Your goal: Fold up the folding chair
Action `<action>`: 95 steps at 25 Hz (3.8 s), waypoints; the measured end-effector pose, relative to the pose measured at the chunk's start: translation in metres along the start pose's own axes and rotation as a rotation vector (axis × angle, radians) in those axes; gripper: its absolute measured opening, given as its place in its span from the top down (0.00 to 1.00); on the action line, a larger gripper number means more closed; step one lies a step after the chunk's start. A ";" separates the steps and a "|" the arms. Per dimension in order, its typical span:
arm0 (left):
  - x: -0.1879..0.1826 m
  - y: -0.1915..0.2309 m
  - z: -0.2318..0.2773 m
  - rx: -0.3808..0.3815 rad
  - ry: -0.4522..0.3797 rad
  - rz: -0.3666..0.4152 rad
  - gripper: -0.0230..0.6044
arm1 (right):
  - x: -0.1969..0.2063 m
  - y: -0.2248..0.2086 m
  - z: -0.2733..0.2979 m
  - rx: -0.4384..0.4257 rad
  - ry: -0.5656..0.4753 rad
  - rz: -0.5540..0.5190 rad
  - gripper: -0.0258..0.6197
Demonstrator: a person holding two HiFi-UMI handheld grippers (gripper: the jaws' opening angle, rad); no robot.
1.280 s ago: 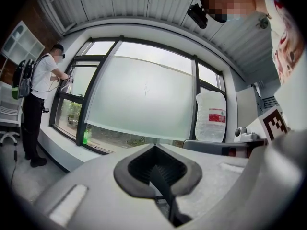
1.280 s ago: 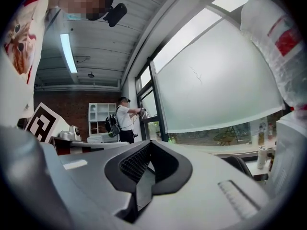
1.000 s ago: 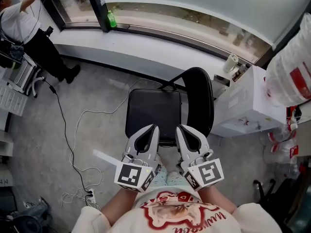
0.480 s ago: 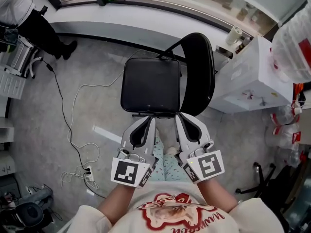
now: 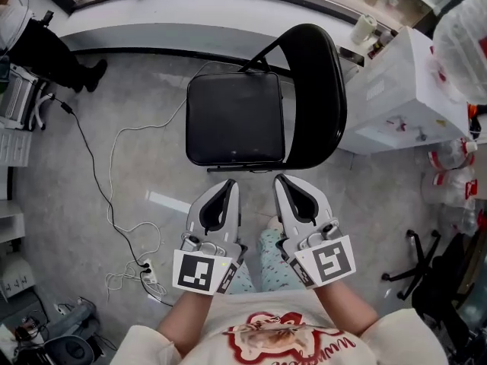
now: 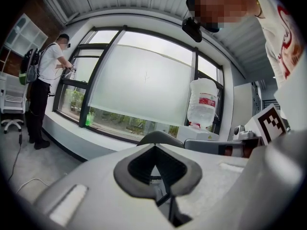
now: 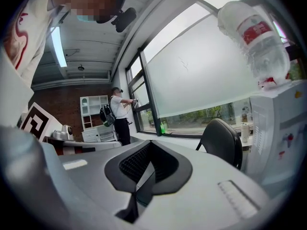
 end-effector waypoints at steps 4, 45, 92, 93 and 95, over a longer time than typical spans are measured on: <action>0.018 0.019 0.004 0.078 0.008 0.001 0.96 | 0.020 0.001 0.011 0.080 -0.025 0.013 0.92; 0.204 0.078 0.043 0.189 0.164 -0.023 0.96 | 0.224 -0.060 0.071 0.358 0.101 0.100 0.58; 0.297 0.199 0.064 0.002 0.337 -0.142 0.84 | 0.260 -0.134 0.120 0.605 0.128 0.226 0.73; 0.304 0.208 0.065 0.009 0.343 -0.158 0.78 | 0.259 -0.133 0.120 0.608 0.125 0.226 0.73; 0.315 0.222 0.068 0.014 0.355 -0.189 0.72 | 0.259 -0.132 0.120 0.611 0.121 0.224 0.73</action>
Point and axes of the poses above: the fingertips, and each gripper's own axes: z forward along the fingers, y to its left, x out of its underside, the point moved 10 cm from there along -z, backward along the fingers, and after that the axes turned 13 degrees about z, right-handed, at the moved point
